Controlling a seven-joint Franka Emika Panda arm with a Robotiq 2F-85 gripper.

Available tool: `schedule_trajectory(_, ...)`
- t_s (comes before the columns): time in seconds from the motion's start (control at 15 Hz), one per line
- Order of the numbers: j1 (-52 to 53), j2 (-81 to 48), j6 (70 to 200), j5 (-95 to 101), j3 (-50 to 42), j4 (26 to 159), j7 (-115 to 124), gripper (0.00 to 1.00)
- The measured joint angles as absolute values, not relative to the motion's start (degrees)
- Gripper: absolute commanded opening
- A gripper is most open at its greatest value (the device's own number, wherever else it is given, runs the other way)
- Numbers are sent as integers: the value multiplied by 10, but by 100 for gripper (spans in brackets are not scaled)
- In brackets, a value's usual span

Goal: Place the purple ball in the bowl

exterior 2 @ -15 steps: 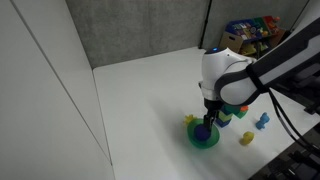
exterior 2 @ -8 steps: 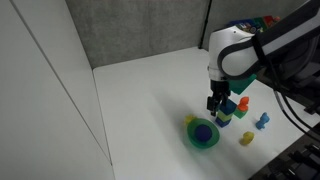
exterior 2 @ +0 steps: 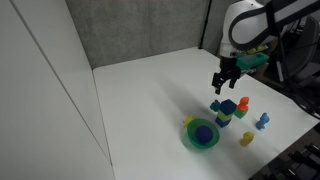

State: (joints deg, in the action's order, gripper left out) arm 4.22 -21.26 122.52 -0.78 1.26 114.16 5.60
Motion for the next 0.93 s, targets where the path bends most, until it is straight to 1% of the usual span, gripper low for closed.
schedule_trajectory(0.6, 22, -101, 1187, -11, -6, 1138, 69, 100)
schedule_trajectory(0.93, 20, -39, 1137, -9, -7, 1137, 70, 100)
